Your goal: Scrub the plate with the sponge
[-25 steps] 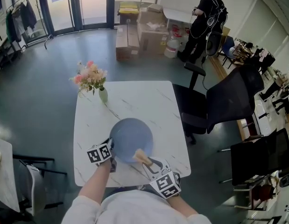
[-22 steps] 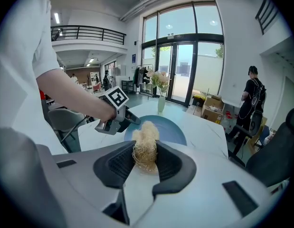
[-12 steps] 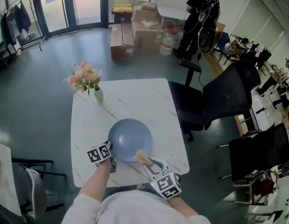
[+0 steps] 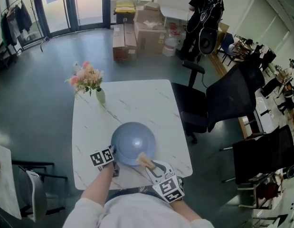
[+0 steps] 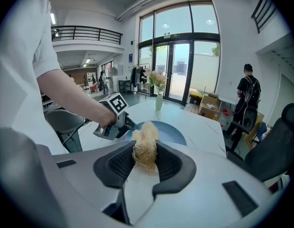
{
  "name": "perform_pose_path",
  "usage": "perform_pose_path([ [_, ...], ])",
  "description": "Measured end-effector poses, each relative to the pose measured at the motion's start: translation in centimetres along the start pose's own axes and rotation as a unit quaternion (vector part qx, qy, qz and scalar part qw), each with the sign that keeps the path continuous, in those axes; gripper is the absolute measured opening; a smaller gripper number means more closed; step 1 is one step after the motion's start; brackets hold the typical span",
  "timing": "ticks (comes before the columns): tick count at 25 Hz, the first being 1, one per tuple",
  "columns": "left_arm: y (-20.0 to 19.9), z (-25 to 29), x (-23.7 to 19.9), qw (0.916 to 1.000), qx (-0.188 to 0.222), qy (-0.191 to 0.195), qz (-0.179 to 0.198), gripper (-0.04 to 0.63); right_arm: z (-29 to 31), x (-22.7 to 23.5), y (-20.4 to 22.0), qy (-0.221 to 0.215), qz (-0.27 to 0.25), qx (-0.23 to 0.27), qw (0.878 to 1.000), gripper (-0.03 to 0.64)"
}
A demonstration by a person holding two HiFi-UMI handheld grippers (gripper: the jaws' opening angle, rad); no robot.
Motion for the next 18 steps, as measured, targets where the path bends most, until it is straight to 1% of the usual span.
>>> perform_pose_path([
  [6, 0.2, -0.1, 0.0, 1.0000, 0.004, 0.006, -0.003, 0.044, -0.2, -0.1, 0.2, 0.000, 0.000, 0.000, 1.000, 0.123],
  [7, 0.2, -0.1, 0.1, 0.9999, 0.005, 0.009, -0.004, 0.054, -0.2, -0.1, 0.1, 0.000, 0.000, 0.001, 1.000, 0.123],
  [8, 0.2, -0.1, 0.2, 0.9999, 0.007, 0.012, -0.005, 0.085, -0.2, -0.2, 0.1, 0.000, 0.000, 0.001, 1.000, 0.123],
  [9, 0.1, -0.1, 0.2, 0.9998, 0.009, 0.015, -0.006, 0.144, -0.2, -0.2, 0.1, 0.000, 0.000, 0.002, 1.000, 0.123],
  [10, 0.1, -0.1, 0.3, 0.9998, 0.010, 0.017, -0.007, 0.172, -0.2, -0.2, 0.1, -0.001, 0.000, 0.002, 1.000, 0.123],
  [12, 0.0, -0.3, 0.3, 0.9996, 0.012, 0.023, -0.005, 0.187, -0.1, -0.4, -0.1, -0.002, 0.001, 0.005, 1.000, 0.123],
  [14, -0.1, -0.9, 0.4, 0.9993, 0.017, 0.031, 0.009, 0.203, -0.2, -0.5, -0.2, -0.001, 0.000, 0.009, 1.000, 0.123],
  [18, -0.5, -2.9, 0.5, 0.9960, 0.034, 0.044, 0.070, 0.212, -0.2, -0.5, -0.4, 0.006, -0.006, 0.016, 1.000, 0.123],
])
Point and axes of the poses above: the fingertips, and each gripper's own axes: z forward along the fingers, x to its right, y out of its underside, the point moved 5 cm from there along -z, backward along the fingers, and after that the axes turned 6 degrees about x, right-handed, at the moved point
